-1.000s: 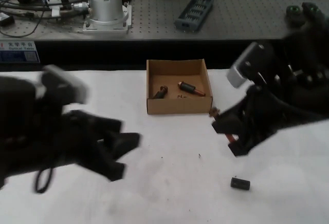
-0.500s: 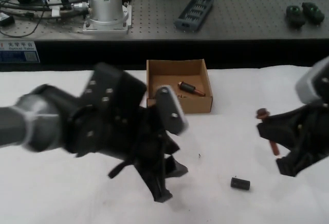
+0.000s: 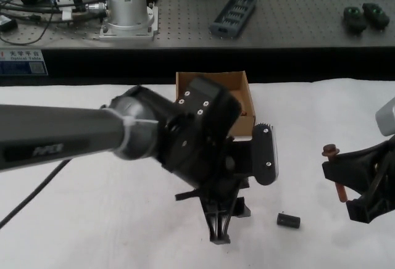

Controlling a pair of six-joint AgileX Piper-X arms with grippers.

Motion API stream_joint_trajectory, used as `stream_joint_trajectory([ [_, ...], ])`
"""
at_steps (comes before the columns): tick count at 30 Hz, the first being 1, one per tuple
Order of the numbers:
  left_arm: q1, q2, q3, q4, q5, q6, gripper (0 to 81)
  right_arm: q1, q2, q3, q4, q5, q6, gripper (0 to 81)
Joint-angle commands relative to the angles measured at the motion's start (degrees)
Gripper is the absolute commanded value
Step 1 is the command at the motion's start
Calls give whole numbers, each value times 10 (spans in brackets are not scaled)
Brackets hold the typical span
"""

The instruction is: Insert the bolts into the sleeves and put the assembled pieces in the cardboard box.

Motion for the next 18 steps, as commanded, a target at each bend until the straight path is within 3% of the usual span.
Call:
stream_joint_trajectory([
  [1,-3,26,-49,39,-8,16,348,-3,-6,-1,-4,-11,4,43],
  [11,-25,94,-147,108,19,19,348,-4,-25,-1,0,10,4,43],
  [18,-53,138,-183,135,19,19,348,-37,-65,-1,0,8,4,43],
])
